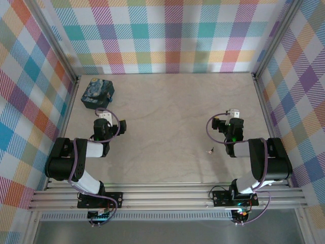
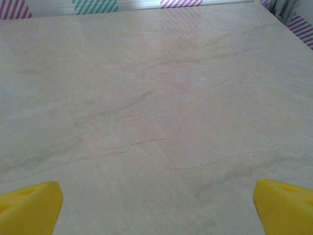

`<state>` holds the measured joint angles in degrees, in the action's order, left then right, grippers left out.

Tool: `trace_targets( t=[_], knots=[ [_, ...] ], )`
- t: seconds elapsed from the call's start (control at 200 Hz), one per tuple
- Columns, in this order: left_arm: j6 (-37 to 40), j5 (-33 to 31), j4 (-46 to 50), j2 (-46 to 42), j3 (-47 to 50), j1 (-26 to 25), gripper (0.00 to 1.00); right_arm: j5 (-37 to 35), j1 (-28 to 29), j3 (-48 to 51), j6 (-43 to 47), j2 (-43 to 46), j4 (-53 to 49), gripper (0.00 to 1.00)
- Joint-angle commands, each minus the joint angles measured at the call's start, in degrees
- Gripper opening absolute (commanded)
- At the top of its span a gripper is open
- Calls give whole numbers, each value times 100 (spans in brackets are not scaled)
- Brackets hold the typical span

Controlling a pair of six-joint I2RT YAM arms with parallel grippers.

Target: Unlock the padlock with the key

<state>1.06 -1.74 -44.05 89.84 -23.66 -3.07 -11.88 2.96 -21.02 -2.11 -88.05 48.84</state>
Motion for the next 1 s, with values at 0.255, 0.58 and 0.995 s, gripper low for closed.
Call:
trace_targets(
  t=[0.255,0.58,0.995],
  knots=[
    [-383,-278,2643,-1142,-1350,105,100,666,-14,-405,235,453,-738,100],
    [-1349,159,5713,-167,-4423,272,95,1052,-7,-2589,-1306,1080,-4664,100],
    [-1980,-90,8098,2978,-8576,482,75,2142,718,-3893,-2188,363,-6407,94]
  ],
)
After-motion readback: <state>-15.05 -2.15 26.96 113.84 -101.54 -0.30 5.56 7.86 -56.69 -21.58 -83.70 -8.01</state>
